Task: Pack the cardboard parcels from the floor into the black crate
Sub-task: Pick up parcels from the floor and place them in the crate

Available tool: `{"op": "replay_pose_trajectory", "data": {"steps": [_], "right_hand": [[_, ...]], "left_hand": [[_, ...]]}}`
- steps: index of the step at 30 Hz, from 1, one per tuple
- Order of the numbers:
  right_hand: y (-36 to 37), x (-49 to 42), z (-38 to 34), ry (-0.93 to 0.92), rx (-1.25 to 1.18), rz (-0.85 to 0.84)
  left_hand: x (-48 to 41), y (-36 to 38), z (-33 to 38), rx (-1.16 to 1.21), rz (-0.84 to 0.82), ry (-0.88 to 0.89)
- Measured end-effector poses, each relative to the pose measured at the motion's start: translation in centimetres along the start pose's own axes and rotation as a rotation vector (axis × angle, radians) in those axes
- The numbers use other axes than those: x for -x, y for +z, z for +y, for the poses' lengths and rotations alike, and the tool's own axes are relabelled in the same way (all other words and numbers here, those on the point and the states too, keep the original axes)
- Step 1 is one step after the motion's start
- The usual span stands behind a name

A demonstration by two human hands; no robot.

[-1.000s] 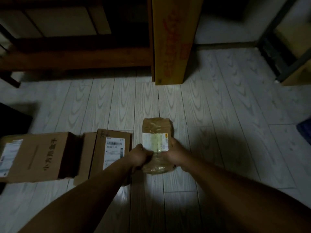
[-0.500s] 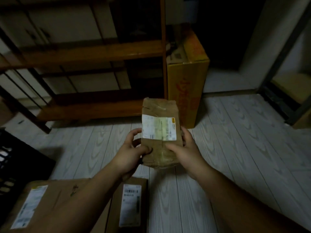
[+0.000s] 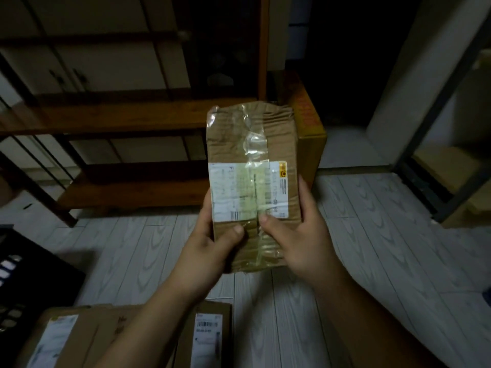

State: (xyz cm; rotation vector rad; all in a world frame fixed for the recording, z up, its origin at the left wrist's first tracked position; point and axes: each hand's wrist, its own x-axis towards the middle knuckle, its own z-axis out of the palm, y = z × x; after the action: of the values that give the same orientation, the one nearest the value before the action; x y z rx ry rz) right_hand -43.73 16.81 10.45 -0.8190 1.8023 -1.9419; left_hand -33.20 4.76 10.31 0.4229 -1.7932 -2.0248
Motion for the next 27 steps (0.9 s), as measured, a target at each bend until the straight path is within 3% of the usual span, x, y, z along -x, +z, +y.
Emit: {"op": "replay_pose_trajectory", "data": {"steps": [5,13,19,21,24,27], "right_hand": [[0.4,-0.3,-12.0,0.065,0.027,-0.035],[3.9,0.5,-38.7,0.129,0.027,-0.030],[5.5,1.6,-53.9,0.366,-0.152,0.025],[6.6,2.6,-56.4,0.417,-0.255,0.058],[8.5,4.7,-58.9,0.428,-0.438,0.146],[10.4,7.0,-61.3,0.398,-0.512,0.126]], "left_hand": [[1.8,1.4,11.5,0.005,0.035,-0.026],[6.1,1.8,38.8,-0.069,0.053,-0.092],[11.0,-0.5,55.4,-0.112,-0.090,-0.267],[12.2,-0.8,59.2,-0.036,-0.001,-0.277],[16.2,0.0,62.0,0.096,0.276,-0.256],[21.5,2.3,63.2,0.008,0.296,-0.275]]}}
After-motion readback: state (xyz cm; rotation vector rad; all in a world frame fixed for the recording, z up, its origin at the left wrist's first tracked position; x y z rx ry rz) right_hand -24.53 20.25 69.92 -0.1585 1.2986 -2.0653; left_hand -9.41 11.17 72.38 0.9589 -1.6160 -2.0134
